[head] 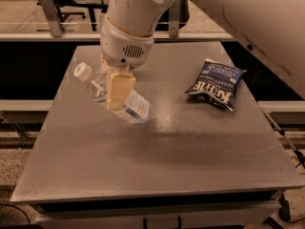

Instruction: Knock blue plastic bottle over

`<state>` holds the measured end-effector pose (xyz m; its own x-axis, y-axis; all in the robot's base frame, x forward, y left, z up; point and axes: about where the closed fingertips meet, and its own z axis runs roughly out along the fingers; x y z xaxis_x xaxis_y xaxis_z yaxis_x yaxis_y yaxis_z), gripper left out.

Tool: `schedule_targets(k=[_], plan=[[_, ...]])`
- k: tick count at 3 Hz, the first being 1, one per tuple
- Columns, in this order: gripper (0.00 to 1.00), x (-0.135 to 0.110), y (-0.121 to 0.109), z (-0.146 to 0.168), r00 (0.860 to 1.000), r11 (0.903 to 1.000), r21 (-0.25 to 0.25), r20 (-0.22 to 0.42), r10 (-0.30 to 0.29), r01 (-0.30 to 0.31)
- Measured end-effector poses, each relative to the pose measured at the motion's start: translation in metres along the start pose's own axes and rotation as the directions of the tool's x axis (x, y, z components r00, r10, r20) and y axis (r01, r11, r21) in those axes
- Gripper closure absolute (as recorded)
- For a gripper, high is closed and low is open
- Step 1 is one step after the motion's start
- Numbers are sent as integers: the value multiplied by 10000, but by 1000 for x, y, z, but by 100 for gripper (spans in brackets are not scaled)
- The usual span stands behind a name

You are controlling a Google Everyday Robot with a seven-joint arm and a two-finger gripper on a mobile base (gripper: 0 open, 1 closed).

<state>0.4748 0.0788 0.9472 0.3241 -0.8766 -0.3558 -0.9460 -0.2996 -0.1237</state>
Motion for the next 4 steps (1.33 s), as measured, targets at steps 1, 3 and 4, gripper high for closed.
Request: schedule_targets(k=[1, 3, 4], plan=[[100, 18, 5, 8, 9930, 9966, -579, -994, -640, 585], [61, 36, 7, 28, 9570, 9796, -1381, -2311, -1752, 1460], [38, 40, 10, 34, 9339, 9704, -1589, -2809, -2211, 1819]])
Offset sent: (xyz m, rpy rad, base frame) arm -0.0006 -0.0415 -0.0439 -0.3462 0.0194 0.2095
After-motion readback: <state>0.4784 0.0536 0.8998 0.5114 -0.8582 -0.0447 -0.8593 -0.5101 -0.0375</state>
